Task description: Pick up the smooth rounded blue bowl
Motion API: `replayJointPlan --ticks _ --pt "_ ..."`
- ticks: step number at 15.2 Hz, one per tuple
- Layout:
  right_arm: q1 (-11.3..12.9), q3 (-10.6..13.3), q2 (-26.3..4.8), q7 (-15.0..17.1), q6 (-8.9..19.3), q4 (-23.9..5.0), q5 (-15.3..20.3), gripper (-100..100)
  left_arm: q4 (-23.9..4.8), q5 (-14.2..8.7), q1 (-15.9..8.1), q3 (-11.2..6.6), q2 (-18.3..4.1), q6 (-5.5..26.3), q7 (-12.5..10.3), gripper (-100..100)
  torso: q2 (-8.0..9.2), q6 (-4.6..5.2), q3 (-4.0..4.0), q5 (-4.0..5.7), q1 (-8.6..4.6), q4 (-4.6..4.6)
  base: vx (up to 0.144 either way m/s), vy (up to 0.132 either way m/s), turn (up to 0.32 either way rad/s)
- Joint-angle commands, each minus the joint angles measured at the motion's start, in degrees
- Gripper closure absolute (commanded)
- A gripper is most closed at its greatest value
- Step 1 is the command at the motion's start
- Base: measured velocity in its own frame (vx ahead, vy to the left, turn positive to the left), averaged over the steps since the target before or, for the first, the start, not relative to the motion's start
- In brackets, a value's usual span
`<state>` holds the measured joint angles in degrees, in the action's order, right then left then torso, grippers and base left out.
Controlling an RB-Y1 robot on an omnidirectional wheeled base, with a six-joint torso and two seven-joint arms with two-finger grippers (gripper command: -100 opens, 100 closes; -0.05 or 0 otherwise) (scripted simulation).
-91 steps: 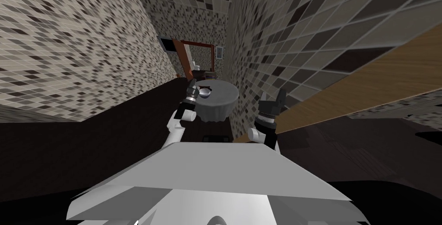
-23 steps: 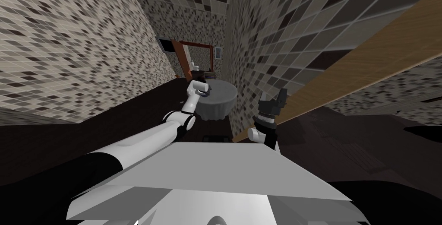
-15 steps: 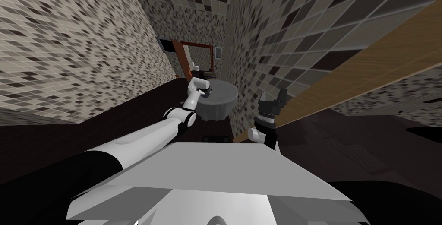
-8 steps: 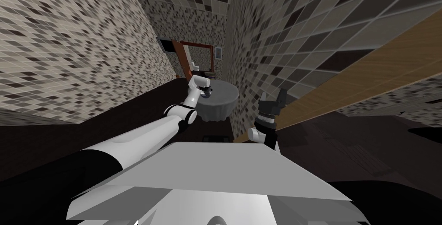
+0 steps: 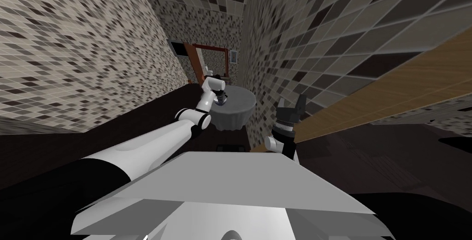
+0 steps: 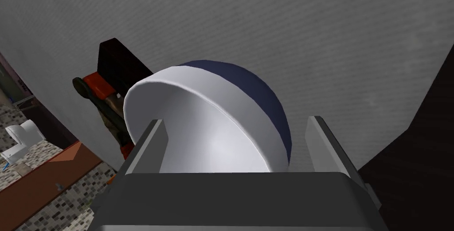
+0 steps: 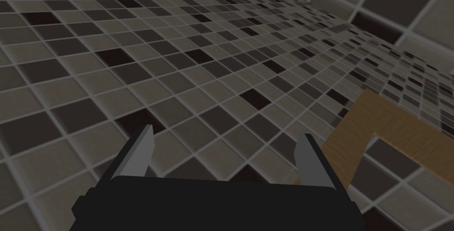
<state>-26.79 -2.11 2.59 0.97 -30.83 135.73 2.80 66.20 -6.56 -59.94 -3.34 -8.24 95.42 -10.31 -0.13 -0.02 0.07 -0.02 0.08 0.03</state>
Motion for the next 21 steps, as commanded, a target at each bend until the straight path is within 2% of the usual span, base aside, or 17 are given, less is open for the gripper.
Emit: replayJointPlan --ticks 1,2,3,5,6,10,11,12,16,18,19,21 --pt "0.00 0.00 0.00 0.00 0.00 0.00 0.00 0 -0.61 0.04 -0.75 -0.11 -0.02 2.86 -0.27 -100 0.00 0.00 0.00 0.00 0.00 0.00 0.039 0.021 0.004" --pt "0.00 0.00 0.00 0.00 0.00 0.00 0.00 0 -0.61 0.04 -0.75 -0.11 -0.02 3.55 -0.27 -100 -0.02 0.00 0.01 0.00 0.01 0.00 0.034 0.019 0.001" --pt "0.00 0.00 0.00 0.00 0.00 0.00 0.00 0 -1.85 0.07 -2.04 -0.31 -0.09 4.91 -0.56 -100 -0.01 0.00 0.01 0.00 0.01 0.01 0.042 0.025 0.004" --pt "0.00 0.00 0.00 0.00 0.00 0.00 0.00 0 -1.85 0.07 -2.04 -0.31 -0.09 6.96 -0.56 -100 -0.05 -0.01 0.03 -0.01 0.05 0.01 0.045 0.028 0.001" --pt "0.00 0.00 0.00 0.00 0.00 0.00 0.00 0 -2.92 0.11 -3.13 -0.47 -0.16 8.43 -0.81 -100 -0.04 -0.01 0.03 -0.01 0.04 0.02 0.045 0.023 0.004" --pt "0.00 0.00 0.00 0.00 0.00 0.00 0.00 0 -3.79 0.14 -4.01 -0.60 -0.22 13.05 -1.01 -100 -0.03 -0.01 0.02 0.00 0.01 0.01 0.039 0.019 0.002" --pt "0.00 0.00 0.00 0.00 0.00 0.00 0.00 0 -3.79 0.14 -4.01 -0.60 -0.22 13.16 -1.01 -100 -0.03 -0.01 0.02 -0.01 0.01 0.01 0.028 0.013 0.001" --pt "0.00 0.00 0.00 0.00 0.00 0.00 0.00 0 -4.46 0.16 -4.68 -0.71 -0.27 15.12 -1.16 -100 -0.01 -0.01 0.01 -0.01 0.00 0.01 0.028 0.015 0.003" --pt "0.00 0.00 0.00 0.00 0.00 0.00 0.00 0 -5.11 0.19 -5.33 -0.81 -0.32 19.33 -1.30 -100 -0.01 0.00 0.01 0.00 -0.01 0.00 0.032 0.015 0.001" --pt "0.00 0.00 0.00 0.00 0.00 0.00 0.00 0 -5.16 0.18 -5.32 -0.79 -0.31 18.53 -1.29 -100 0.02 0.00 -0.01 0.00 -0.02 0.00 0.017 0.007 0.000" --pt "0.00 0.00 0.00 0.00 0.00 0.00 0.00 0 -6.06 0.37 -4.38 -0.63 -0.19 16.92 -1.09 -100 0.05 0.00 -0.02 0.00 -0.04 0.00 0.000 0.000 0.000" --pt "0.00 0.00 0.00 0.00 0.00 0.00 0.00 0 -6.57 0.49 -3.80 -0.53 -0.12 15.80 -0.97 -100 0.11 0.00 -0.05 0.01 -0.07 -0.01 -0.002 -0.003 -0.002"
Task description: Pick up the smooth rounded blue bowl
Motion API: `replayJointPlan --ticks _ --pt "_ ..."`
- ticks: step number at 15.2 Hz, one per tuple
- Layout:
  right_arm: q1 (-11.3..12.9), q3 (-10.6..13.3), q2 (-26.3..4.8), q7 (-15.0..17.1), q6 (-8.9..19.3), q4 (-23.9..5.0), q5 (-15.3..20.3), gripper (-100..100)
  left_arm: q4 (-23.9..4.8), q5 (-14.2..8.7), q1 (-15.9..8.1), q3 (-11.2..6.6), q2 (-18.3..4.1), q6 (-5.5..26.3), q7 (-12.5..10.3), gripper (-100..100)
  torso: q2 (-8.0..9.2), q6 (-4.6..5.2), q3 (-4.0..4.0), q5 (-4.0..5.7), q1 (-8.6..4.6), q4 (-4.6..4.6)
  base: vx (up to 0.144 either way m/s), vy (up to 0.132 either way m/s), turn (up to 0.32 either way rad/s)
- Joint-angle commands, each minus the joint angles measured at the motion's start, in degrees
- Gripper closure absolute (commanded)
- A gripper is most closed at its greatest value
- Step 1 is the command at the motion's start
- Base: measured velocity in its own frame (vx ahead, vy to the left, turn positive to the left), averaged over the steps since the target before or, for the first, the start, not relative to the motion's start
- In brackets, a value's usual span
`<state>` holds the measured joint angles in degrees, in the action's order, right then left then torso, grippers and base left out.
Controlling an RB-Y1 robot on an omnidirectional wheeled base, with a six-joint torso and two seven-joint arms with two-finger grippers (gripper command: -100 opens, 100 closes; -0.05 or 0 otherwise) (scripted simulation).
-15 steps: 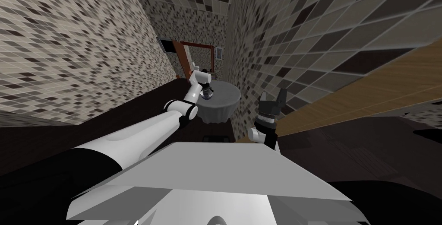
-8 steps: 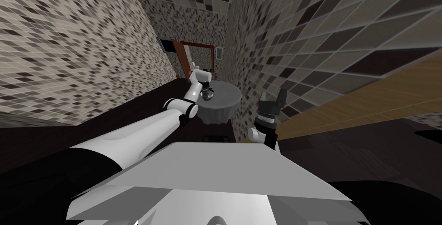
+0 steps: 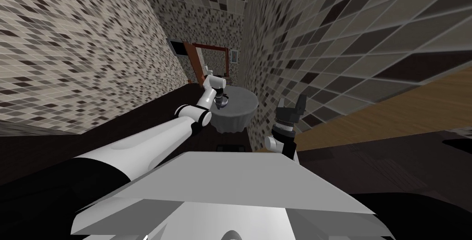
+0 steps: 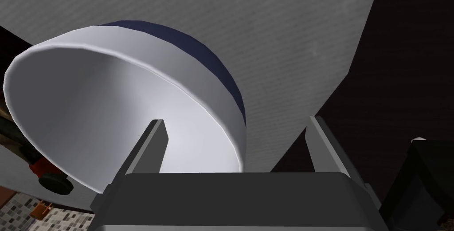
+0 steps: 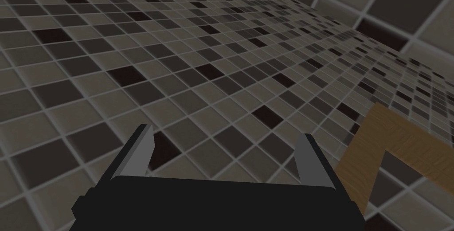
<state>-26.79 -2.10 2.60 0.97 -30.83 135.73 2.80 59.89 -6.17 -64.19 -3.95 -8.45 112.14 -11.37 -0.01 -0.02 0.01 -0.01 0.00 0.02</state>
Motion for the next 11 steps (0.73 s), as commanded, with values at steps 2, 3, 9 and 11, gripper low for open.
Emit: replayJointPlan --ticks 2,3,9,11 --pt "0.00 0.00 0.00 0.00 0.00 0.00 0.00 0 -0.10 0.08 0.47 0.07 0.05 -0.64 0.08 -100 0.02 0.00 -0.01 0.00 -0.01 0.00 -0.003 -0.004 -0.001" --pt "0.00 0.00 0.00 0.00 0.00 0.00 0.00 0 -0.11 0.10 0.59 0.09 0.07 -0.87 0.11 100 0.02 0.00 -0.02 0.01 -0.01 -0.02 0.000 0.000 0.000" --pt "0.00 0.00 0.00 0.00 0.00 0.00 0.00 0 0.77 -0.14 -0.70 -0.12 -0.07 1.32 -0.15 100 -0.02 0.03 -0.01 0.02 -0.01 -0.05 0.001 0.001 0.001" --pt "0.00 0.00 0.00 0.00 0.00 0.00 0.00 0 0.49 -0.06 -0.48 -0.03 0.08 0.74 -0.20 100 0.01 0.02 -0.04 0.02 0.00 -0.07 0.003 0.003 -0.002"
